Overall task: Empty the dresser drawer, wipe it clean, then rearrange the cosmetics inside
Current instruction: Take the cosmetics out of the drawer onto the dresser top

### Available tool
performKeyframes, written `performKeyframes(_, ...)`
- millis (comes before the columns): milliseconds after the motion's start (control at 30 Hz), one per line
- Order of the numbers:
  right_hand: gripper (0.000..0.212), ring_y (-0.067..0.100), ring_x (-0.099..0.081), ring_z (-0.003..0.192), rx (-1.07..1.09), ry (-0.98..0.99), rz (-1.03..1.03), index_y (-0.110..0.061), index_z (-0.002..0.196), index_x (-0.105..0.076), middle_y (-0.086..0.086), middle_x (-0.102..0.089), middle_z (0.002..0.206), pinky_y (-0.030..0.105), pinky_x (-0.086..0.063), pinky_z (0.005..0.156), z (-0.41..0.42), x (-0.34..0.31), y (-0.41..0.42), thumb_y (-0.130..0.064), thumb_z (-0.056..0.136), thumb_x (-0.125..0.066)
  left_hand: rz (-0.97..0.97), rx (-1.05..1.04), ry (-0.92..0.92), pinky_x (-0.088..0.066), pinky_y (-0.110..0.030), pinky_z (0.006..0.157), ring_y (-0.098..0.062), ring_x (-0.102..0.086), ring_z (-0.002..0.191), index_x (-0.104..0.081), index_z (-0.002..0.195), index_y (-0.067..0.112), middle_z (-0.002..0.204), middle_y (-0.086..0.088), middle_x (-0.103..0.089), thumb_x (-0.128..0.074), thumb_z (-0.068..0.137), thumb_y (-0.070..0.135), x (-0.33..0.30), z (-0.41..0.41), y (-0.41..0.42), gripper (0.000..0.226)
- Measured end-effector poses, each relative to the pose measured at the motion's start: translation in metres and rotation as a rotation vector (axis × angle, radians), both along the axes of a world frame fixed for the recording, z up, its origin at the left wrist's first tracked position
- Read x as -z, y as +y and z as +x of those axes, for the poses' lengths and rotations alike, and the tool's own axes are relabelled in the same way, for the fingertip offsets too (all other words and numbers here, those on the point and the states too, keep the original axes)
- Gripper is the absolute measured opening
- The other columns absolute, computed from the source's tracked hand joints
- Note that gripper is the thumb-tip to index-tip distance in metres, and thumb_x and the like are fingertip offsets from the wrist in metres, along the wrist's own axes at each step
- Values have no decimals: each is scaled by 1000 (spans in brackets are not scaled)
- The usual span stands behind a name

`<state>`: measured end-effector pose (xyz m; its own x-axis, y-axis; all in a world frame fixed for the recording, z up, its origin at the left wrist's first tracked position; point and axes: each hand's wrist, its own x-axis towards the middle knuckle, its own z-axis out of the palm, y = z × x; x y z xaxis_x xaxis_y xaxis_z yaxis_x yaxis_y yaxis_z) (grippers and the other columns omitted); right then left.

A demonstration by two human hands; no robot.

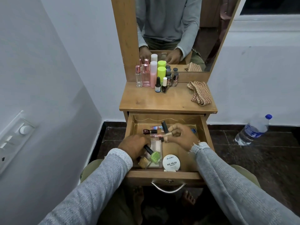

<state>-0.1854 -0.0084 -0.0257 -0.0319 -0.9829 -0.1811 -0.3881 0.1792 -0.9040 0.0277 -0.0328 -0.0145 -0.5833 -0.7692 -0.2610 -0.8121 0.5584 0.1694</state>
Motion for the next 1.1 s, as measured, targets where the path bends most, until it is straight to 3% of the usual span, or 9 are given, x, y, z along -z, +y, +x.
performKeyframes(100, 31, 2, -61, 69, 28, -44, -110, -18, 92, -64, -2, -69, 82, 10, -49, 65, -15, -12, 0, -4, 70, -81, 79, -34, 175, -53, -38, 88, -18, -63, 97, -68, 106, 24, 110, 2, -67, -68, 87, 24, -22, -2, -4, 18)
performKeyframes(167, 30, 1, -61, 71, 71, -40, -163, -25, 89, -63, -6, -68, 81, 11, -50, 67, -20, -12, -1, -6, 72, -80, 54, -40, 344, -54, -39, 84, -14, -64, 89, -68, 99, 23, 100, 3, -69, -69, 88, 27, -39, -2, -9, 13)
performKeyframes(267, 30, 10, -61, 75, 146, -44, -203, -11, 97, -67, 0, -68, 85, 21, -53, 70, -21, -6, -5, -11, 71, -82, 4, -127, 591, -53, -35, 81, -12, -62, 84, -69, 95, 18, 90, 4, -68, -70, 87, 25, -60, -7, -26, 11)
performKeyframes(400, 25, 2, -59, 67, 159, -17, -264, -10, 92, -67, -5, -66, 79, 14, -49, 62, -14, -8, -7, -13, 72, -82, -83, -318, 780, -46, -21, 72, -5, -59, 81, -70, 91, 17, 89, 6, -66, -70, 87, 22, -85, -18, -61, 7)
performKeyframes(533, 25, 7, -60, 71, 158, 1, -308, -12, 96, -68, -4, -68, 82, 17, -50, 63, -12, -14, -13, -15, 74, -80, -156, -431, 852, -43, -17, 70, -5, -60, 78, -70, 93, 15, 88, 6, -67, -73, 85, 21, -101, -28, -106, 10)
performKeyframes(700, 26, 8, -62, 79, 145, 101, -409, -15, 100, -68, -3, -68, 92, 17, -51, 71, -14, -23, -20, -17, 76, -79, -204, -483, 806, -44, -25, 80, -15, -59, 86, -69, 102, 9, 95, -1, -65, -71, 87, 15, -105, -48, -141, 17)
performKeyframes(833, 27, 2, -56, 76, 135, 162, -431, -14, 102, -67, -4, -64, 92, 6, -44, 67, -19, -30, -23, -17, 77, -78, -175, -471, 747, -49, -33, 90, -22, -62, 94, -69, 105, 6, 102, -7, -68, -71, 86, 12, -95, -56, -156, 19)
performKeyframes(933, 27, 8, -59, 79, 179, 178, -452, -14, 99, -66, -1, -65, 92, 14, -50, 68, -24, -32, -31, -19, 76, -79, -159, -477, 762, -44, -25, 86, -18, -59, 92, -68, 107, 4, 100, -3, -65, -70, 87, 11, -89, -60, -159, 21)
performKeyframes(1100, 24, 11, -58, 79, 270, 172, -482, -23, 92, -58, -4, -61, 87, 10, -46, 67, -27, -47, -44, -19, 78, -77, -167, -479, 811, -42, -24, 83, -17, -58, 90, -66, 103, 6, 99, -5, -66, -70, 87, 11, -81, -63, -162, 18)
